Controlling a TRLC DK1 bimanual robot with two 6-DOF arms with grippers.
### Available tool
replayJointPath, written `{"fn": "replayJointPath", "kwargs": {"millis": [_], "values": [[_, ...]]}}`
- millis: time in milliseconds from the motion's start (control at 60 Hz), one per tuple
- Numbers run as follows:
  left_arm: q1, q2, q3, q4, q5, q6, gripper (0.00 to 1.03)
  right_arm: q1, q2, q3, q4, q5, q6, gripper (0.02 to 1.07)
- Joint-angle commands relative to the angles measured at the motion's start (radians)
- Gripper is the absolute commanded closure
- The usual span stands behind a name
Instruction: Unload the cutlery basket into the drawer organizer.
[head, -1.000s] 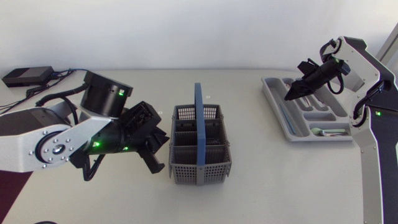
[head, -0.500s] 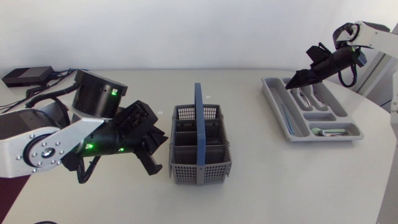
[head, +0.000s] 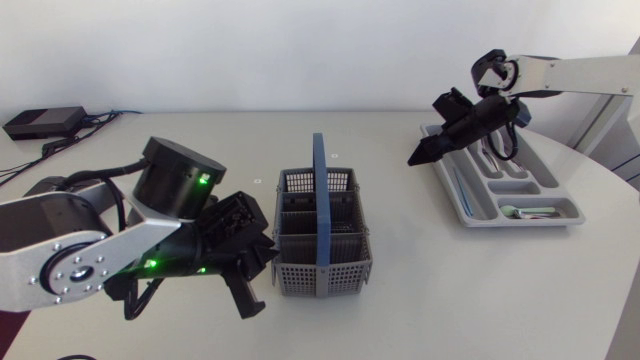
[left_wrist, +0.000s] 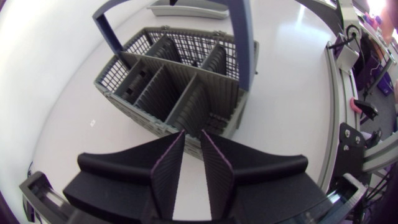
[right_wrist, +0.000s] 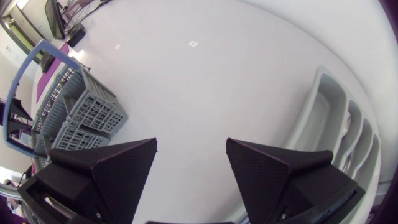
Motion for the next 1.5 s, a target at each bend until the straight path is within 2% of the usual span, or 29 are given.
{"fn": "replayJointPath", "kwargs": {"millis": [0,67,200,300,550,717,917,1017,1350,1483], "values": [[-0.034,-0.012,-0.028,-0.028,0.006,0.005,0.80,0.058,-0.037,-0.047,0.033,0.006,0.037,0.32],[-0.063,-0.009,-0.031,-0.050,0.007,0.011,0.80,0.103,-0.024,-0.053,0.071,0.022,0.057,0.44],[-0.086,-0.006,-0.032,-0.070,0.007,0.015,0.81,0.158,0.002,-0.027,0.099,0.028,0.089,0.74],[-0.095,-0.004,-0.039,-0.067,0.007,0.018,0.86,0.187,0.014,-0.010,0.105,0.028,0.103,0.92],[-0.054,-0.055,-0.031,-0.068,0.006,0.021,0.88,0.244,0.026,-0.022,0.136,0.026,0.120,0.94],[-0.058,-0.096,-0.023,-0.097,0.006,0.020,0.88,0.267,0.026,-0.034,0.155,0.025,0.125,0.94],[-0.163,-0.098,-0.020,-0.151,0.009,0.003,0.88,0.299,0.026,-0.020,0.162,0.016,0.126,0.94],[-0.184,-0.073,-0.012,-0.191,0.066,0.003,0.88,0.315,0.034,-0.005,0.162,0.014,0.132,0.94],[-0.229,0.037,-0.037,-0.131,0.070,0.002,0.89,0.351,0.048,0.004,0.155,-0.012,0.125,0.94],[-0.198,0.088,-0.045,-0.079,0.061,0.002,0.89,0.356,0.048,0.006,0.148,-0.035,0.119,0.94]]}}
